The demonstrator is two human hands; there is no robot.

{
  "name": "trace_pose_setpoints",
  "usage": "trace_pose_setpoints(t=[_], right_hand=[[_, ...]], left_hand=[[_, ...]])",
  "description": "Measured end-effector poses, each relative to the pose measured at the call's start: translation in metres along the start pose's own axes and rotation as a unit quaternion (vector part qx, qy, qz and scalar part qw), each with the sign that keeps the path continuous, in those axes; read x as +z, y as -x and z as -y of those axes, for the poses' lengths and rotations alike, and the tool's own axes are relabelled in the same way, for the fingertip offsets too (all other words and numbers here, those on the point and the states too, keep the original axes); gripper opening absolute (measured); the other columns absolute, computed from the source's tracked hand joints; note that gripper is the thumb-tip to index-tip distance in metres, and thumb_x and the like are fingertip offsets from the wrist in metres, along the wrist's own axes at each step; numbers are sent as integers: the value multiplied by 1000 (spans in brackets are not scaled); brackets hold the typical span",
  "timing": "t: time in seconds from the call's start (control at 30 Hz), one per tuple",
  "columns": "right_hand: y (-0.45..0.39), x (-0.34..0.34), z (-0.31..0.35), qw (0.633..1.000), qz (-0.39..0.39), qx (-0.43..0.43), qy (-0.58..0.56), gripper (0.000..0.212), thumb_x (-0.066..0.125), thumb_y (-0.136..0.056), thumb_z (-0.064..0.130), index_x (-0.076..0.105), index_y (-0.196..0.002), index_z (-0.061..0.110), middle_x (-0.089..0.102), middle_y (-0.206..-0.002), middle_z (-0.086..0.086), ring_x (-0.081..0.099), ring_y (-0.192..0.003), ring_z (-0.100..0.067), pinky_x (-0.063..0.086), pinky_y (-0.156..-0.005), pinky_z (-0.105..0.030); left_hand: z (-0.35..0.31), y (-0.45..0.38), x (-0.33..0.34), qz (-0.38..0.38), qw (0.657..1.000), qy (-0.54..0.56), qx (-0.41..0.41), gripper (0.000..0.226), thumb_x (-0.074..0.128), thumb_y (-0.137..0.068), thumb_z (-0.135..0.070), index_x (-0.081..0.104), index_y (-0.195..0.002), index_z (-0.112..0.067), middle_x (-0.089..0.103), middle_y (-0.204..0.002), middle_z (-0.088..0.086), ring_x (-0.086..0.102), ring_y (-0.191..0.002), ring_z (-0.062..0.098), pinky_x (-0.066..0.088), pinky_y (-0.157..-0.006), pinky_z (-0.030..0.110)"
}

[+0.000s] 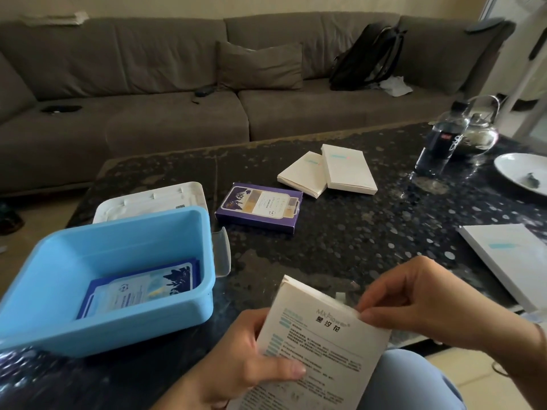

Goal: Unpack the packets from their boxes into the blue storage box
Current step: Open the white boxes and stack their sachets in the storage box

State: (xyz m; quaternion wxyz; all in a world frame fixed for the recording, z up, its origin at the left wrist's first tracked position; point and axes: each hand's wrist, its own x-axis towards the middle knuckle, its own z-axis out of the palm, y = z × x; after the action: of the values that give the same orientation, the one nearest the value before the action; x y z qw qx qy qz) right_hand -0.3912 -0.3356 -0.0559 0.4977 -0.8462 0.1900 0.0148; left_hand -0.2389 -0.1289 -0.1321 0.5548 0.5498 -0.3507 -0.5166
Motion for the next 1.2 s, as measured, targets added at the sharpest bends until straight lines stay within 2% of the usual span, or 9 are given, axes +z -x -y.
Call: trace_pose_setpoints(t=[0.37, 0.47, 0.57, 0.7, 0.83, 0.93, 1.0, 1.1, 1.2], right_hand=[[-1, 7, -6, 998, -47, -43, 6, 32, 77, -78, 7, 77, -80, 39, 75, -70, 11, 71, -65, -2, 52, -61, -12], [-3, 5, -9, 992, -15, -33, -123, 20, 82, -71, 19, 79, -89, 28, 77, -80, -6, 74, -75, -16, 57, -67, -21], [-7, 9, -24, 966, 15, 0, -260, 56, 95, -47, 42, 78, -86, 6, 74, -80, -21, 71, -65, -21, 57, -59, -25], [-7, 22, -32, 921, 11, 54, -385, 57, 97, -40, 29, 75, -82, -3, 69, -70, -22, 65, -50, -20, 51, -43, -23], [1, 32, -34, 894, 7, 50, -445, 53, 99, -35, 28, 75, -75, 4, 67, -66, -16, 62, -49, -19, 52, -45, -27], [13, 30, -26, 925, -43, -8, -376, 43, 96, -43, 34, 75, -67, 6, 68, -65, -16, 62, -50, -18, 52, -45, -25], [23, 21, -19, 962, -93, -115, -230, 2, 78, -67, 19, 79, -68, 18, 76, -81, -8, 69, -59, -14, 54, -51, -23], [36, 13, -10, 949, -141, -276, 53, 32, 64, -77, 1, 80, -83, 29, 71, -118, 11, 71, -76, -1, 54, -56, -19], [39, 18, -10, 950, -173, -255, 46, 16, 71, -79, 21, 79, -86, 33, 67, -123, 18, 72, -72, -6, 57, -57, -24]], left_hand=[[1, -1, -5, 26, 999, 33, -17, 38, 70, -84, 3, 64, -121, -3, 67, -122, 24, 64, -114, 41, 52, -96, 49], [1, 0, -7, 40, 998, 42, -5, 42, 69, -83, 2, 61, -125, 0, 64, -125, 26, 62, -116, 44, 50, -98, 52], [2, 0, -7, 43, 998, 42, 12, 45, 70, -81, 2, 60, -125, 4, 64, -124, 29, 62, -114, 46, 49, -98, 54], [3, -1, -8, 58, 997, 35, 30, 46, 70, -82, 3, 58, -126, 6, 63, -126, 30, 60, -117, 47, 47, -100, 56], [-1, 0, -6, 75, 995, 30, 53, 46, 71, -81, 5, 58, -125, 8, 61, -125, 32, 59, -117, 49, 46, -100, 59], [-3, 1, -6, 76, 995, 29, 61, 44, 71, -80, 7, 60, -123, 8, 63, -123, 31, 61, -115, 47, 50, -96, 51], [-3, 2, -5, 62, 996, 20, 56, 43, 72, -81, 7, 61, -122, 5, 65, -122, 28, 62, -114, 45, 51, -96, 49], [-5, 1, -5, 21, 999, -1, 42, 38, 75, -79, 0, 67, -116, -6, 70, -118, 20, 66, -111, 40, 54, -93, 45], [-7, 1, -4, 15, 999, 3, 45, 39, 76, -80, -4, 66, -118, -5, 69, -119, 21, 65, -112, 40, 54, -92, 44]])
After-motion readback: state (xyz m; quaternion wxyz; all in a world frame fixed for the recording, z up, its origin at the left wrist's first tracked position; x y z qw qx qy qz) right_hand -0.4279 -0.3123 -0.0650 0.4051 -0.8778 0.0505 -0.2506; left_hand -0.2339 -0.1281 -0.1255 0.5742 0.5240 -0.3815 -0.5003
